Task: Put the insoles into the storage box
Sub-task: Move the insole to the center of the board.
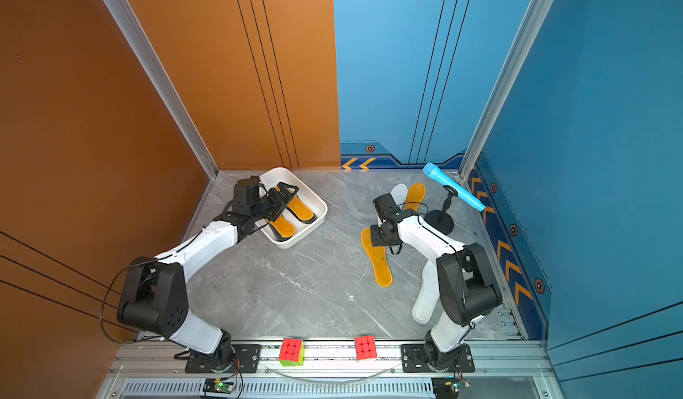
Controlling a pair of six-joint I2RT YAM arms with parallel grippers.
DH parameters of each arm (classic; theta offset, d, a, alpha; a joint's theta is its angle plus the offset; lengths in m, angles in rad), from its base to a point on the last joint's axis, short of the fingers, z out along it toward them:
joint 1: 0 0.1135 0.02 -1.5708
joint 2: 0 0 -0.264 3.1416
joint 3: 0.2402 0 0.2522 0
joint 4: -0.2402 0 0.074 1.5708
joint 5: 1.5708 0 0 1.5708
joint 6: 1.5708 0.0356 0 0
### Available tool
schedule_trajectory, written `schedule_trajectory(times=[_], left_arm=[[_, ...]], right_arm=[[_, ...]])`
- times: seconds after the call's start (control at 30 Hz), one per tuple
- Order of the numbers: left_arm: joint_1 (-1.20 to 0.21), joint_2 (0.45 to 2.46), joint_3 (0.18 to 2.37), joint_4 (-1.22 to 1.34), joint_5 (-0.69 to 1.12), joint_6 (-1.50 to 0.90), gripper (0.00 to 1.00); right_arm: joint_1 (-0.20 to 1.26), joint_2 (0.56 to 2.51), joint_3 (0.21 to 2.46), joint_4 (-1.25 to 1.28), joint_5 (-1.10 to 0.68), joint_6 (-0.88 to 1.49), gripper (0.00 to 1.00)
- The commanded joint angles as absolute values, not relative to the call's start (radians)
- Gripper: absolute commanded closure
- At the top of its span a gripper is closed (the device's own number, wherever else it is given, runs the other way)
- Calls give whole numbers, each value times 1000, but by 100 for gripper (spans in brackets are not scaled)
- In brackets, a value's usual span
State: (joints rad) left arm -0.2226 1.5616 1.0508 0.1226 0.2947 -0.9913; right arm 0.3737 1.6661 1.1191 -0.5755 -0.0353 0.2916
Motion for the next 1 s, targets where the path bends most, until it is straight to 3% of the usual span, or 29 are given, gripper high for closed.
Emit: schedule_trajectory(times=[0.0,0.47,0.97], left_arm=[[-219,1546,1039,133,285,-984,2],[-222,1546,1037,132,292,-987,2],[-216,1516,1002,133,269,-995,2]], right_arm=[[365,1671,1089,-604,-3,302,51],[192,1742,1225,-595,23,326,50],[216,2067,1551,-561,59,330,48]])
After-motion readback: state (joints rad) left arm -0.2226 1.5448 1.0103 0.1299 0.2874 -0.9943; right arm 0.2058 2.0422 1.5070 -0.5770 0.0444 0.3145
